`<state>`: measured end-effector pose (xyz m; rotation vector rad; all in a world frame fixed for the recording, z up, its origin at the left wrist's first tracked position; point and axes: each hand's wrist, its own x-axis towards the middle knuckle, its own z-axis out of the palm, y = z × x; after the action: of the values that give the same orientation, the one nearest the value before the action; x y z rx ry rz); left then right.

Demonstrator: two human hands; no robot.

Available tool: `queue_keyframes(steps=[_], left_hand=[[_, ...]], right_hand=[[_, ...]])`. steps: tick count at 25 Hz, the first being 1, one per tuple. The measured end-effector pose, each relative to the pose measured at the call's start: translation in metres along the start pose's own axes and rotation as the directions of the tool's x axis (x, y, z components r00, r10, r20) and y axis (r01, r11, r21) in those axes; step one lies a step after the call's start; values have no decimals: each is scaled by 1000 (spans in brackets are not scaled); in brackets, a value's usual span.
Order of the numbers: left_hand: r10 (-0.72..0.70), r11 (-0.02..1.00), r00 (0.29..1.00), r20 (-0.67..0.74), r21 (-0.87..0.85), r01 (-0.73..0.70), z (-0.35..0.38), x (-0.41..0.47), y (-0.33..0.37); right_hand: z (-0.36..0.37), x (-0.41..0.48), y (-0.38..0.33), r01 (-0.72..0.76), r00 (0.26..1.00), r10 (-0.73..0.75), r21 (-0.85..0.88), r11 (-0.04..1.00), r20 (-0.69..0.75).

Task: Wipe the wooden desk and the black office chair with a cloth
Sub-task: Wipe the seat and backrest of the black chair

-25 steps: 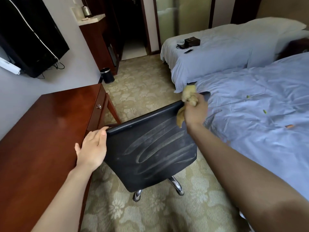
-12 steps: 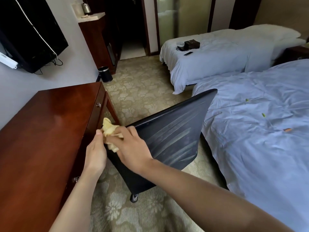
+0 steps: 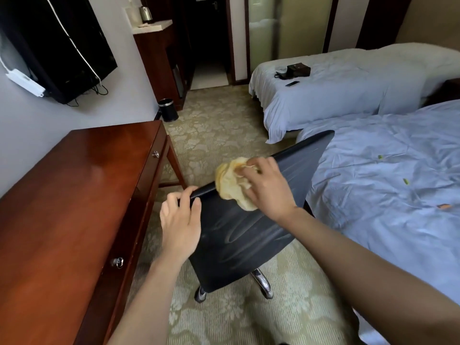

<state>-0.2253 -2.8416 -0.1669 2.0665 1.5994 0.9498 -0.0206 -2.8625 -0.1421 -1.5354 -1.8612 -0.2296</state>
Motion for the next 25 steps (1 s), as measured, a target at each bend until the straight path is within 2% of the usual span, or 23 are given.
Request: queue_keyframes(steps=[3,6,8,11,14,16,19,23,25], left_hand=[[-4,997,999,-51,78,8,13,-1,8],[-35,996,997,-70,84,41,24,-3,17],[-44,995,995,-91,88,52,30,-4,23],[-67,994,993,-98,80,75,37,-6,35],[-119,992,991,-66,21,121,40,-7,40],[-161,986,986,-34,-48,160,40,-7,42],[-227,961,974,18,-158,227,40,-4,44],[-302,891,949,85,-328,313,33,-5,47],[-322,808,942,95,-491,326,25,-8,45]], right_hand=[[-12,6,42,-132,991,132,-35,991,-19],[-26,18,91,-301,953,298,-75,951,-57],[-34,32,123,-448,894,444,-84,890,-68],[-45,53,153,-654,755,654,33,756,-38],[-45,65,149,-751,646,763,159,641,-19],[-37,65,129,-766,613,787,198,612,-60],[-18,47,84,-707,673,728,172,686,-133],[0,9,21,-461,859,494,214,861,-135],[6,-2,-4,-333,931,352,171,927,-96]])
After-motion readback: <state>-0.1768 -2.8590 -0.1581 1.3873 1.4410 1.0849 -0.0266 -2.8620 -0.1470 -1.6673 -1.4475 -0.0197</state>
